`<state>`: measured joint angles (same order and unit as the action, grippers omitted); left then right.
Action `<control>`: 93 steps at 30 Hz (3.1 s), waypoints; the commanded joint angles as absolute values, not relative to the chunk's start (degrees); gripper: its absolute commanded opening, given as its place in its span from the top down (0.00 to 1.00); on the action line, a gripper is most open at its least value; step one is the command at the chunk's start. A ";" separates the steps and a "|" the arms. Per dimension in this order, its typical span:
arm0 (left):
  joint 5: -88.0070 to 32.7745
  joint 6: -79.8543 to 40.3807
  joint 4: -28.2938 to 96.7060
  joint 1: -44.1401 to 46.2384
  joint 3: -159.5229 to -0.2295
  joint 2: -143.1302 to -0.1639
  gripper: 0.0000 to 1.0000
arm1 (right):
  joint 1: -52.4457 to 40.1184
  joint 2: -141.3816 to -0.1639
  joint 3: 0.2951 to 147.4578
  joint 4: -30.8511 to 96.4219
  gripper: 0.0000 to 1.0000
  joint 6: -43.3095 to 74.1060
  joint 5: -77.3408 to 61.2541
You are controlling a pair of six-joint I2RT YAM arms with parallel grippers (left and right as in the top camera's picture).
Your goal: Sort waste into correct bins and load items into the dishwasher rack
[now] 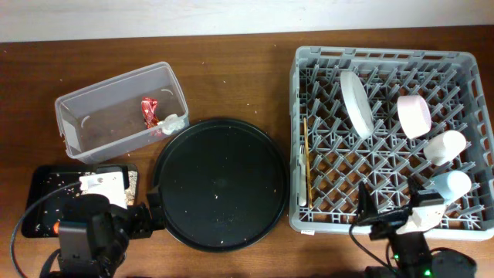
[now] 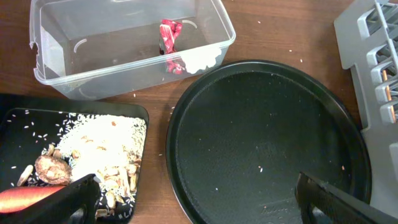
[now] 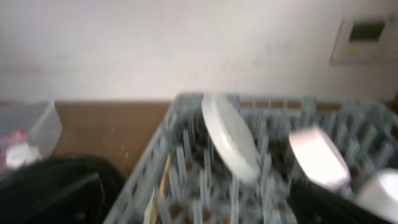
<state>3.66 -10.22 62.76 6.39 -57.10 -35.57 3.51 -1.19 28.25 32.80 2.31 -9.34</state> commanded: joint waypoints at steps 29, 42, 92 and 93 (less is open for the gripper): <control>4.27 -9.54 62.65 6.22 -56.88 -35.48 0.01 | 2.96 -0.19 0.32 4.03 0.02 -2.66 -6.90; 4.27 -9.54 62.63 6.22 -56.88 -35.48 0.01 | 2.96 -0.21 0.32 3.84 0.02 -2.57 -7.01; 2.96 -0.10 1.32 1.80 -0.47 -0.25 0.01 | 2.96 -0.21 0.32 3.84 0.02 -2.59 -7.01; 2.90 -0.14 3.68 1.56 -0.47 -0.25 0.01 | 2.96 -0.21 0.32 3.84 0.02 -2.57 -7.01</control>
